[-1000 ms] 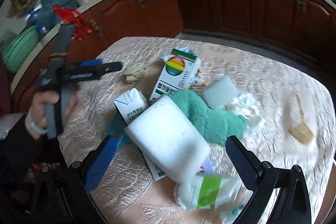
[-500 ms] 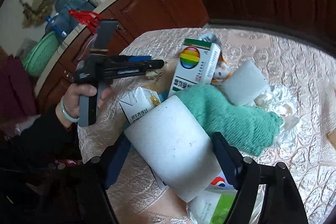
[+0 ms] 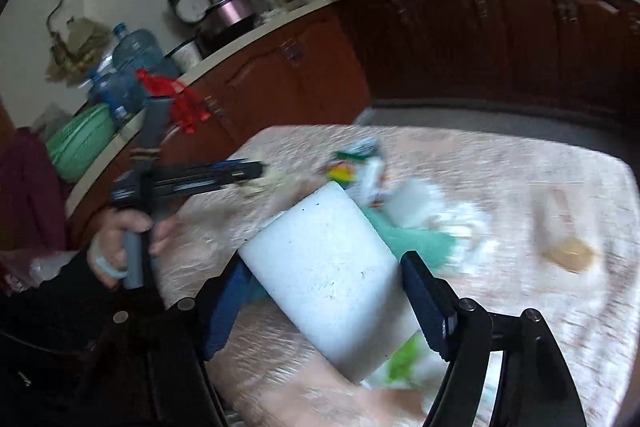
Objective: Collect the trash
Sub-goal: 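Lift the paper ball with the left tool while the right tool grasps and lifts the white foam block, then open the left tool over the white bin while the right tool drops the foam block in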
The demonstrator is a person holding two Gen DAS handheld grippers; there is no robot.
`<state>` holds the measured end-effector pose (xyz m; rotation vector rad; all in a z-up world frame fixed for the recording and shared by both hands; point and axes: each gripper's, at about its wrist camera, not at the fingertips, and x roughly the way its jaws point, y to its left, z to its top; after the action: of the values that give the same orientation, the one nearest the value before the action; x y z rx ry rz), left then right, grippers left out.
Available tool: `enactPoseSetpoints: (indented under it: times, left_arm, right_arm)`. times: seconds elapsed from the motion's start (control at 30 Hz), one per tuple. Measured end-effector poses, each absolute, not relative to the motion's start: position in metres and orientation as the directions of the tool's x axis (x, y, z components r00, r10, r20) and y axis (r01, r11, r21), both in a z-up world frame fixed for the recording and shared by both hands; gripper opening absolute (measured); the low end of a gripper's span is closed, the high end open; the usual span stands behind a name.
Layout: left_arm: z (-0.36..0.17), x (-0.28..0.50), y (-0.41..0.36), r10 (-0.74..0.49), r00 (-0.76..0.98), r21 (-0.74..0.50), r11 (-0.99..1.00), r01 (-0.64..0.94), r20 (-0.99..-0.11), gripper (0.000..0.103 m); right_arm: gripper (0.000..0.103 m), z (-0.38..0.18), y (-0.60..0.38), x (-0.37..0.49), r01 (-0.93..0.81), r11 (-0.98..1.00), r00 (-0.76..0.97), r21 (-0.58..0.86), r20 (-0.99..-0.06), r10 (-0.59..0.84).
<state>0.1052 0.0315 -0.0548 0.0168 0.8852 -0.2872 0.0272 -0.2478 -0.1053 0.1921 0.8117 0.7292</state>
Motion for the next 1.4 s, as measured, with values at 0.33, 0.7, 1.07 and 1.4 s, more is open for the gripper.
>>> enactPoseSetpoints:
  times: [0.33,0.7,1.07,1.4]
  left_arm:
    - [-0.011,0.066,-0.135,-0.479,0.490,-0.162,0.815,0.556,-0.729,0.027]
    - [-0.050,0.067,-0.308,-0.562,0.341,-0.224,0.707,0.671,-0.753,0.028]
    - [-0.097,0.093,-0.392,-0.583,0.273,-0.284,0.687,0.669,-0.765,0.044]
    - [-0.115,0.105,-0.379,-0.569,0.270,-0.291,0.704,0.648,-0.776,0.063]
  right_arm:
    - [0.076,-0.109,-0.398,-0.006,-0.213,0.904,0.641,0.371,-0.645,0.416]
    - [0.077,-0.171,-0.515,-0.013,0.077,0.954,0.624,0.289,-0.760,0.180]
    - [0.080,-0.230,-0.559,-0.003,0.223,0.953,0.543,0.206,-0.838,0.054]
    - [0.084,-0.254,-0.583,-0.016,0.311,0.931,0.492,0.192,-0.871,0.015]
